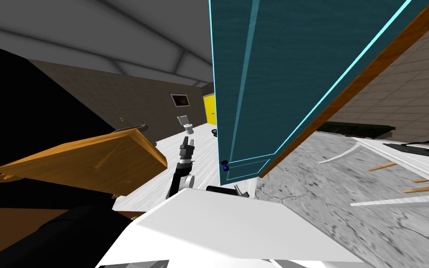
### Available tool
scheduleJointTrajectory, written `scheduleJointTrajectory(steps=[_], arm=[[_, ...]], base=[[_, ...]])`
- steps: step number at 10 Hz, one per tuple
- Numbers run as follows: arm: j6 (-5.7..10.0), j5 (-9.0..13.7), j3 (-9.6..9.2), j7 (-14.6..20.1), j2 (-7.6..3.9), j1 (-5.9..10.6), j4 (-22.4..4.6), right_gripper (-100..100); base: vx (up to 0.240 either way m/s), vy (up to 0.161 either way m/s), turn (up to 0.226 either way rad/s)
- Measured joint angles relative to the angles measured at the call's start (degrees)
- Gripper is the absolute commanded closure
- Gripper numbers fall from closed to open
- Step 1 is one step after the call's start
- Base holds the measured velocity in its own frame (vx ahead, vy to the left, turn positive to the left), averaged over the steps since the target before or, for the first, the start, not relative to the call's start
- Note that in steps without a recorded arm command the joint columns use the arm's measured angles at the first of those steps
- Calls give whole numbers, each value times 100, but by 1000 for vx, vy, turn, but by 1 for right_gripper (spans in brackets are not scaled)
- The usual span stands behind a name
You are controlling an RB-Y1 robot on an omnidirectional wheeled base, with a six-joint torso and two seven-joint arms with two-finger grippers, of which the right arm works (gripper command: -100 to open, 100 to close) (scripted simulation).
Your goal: Push the door open
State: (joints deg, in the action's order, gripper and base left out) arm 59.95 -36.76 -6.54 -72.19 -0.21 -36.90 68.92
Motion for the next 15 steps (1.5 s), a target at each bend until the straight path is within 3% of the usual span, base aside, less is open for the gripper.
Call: scheduleJointTrajectory(steps=[1,2,4,5,7,9,11,12,13,15], arm=[[10,65,6,-37,-62,-34,11,-100],[13,137,8,-67,-21,-94,42,-100],[16,234,11,-111,182,-159,73,-100],[17,238,10,-113,193,-164,76,-100],[-36,253,25,-93,-18,-107,81,-100],[-129,257,25,-89,-93,-44,109,-100],[-211,265,28,-71,-18,-1,147,-100],[-268,264,26,-58,90,35,173,-100],[-283,264,24,-55,105,43,178,100],[-270,264,25,-58,93,38,174,100]], base=[[-43,113,-282],[-48,117,-165],[-37,72,-57],[64,24,14],[211,60,24],[217,84,15],[194,119,23],[82,53,-2],[-9,-4,-2],[-32,-20,2]])
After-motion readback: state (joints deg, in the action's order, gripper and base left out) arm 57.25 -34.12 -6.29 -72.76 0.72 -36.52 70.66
